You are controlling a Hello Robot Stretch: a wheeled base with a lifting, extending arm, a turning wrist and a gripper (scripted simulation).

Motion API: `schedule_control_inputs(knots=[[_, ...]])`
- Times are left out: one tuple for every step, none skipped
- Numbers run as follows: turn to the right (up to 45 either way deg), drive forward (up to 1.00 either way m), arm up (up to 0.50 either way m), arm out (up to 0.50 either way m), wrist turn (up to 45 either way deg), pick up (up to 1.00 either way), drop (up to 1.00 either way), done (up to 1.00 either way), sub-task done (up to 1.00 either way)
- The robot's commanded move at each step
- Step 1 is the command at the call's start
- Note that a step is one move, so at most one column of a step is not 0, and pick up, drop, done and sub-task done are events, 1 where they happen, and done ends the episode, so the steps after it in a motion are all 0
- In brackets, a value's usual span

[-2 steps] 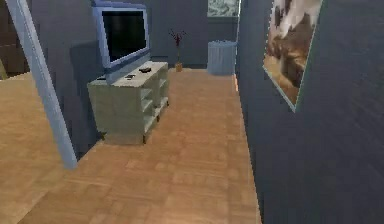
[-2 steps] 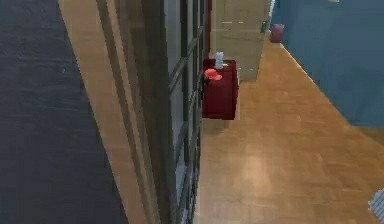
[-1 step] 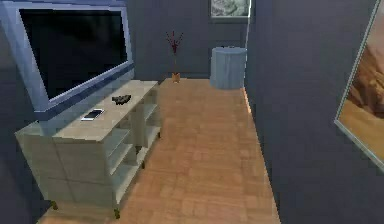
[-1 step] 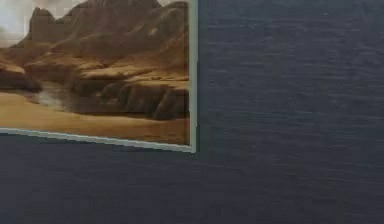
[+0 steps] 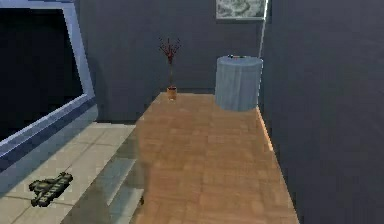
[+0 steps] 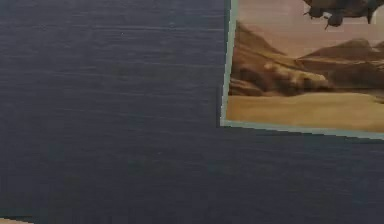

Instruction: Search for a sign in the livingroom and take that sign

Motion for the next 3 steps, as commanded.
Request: schedule_control_inputs(knots=[[33.0,0.00,0.00,0.00,0.0,0.00,0.00,0.00,0.00],[0.0,0.05,0.00,0.00,0.0,0.00,0.00,0.00,0.00],[-45.0,0.00,0.00,0.00,0.0,0.00,0.00,0.00,0.00]])
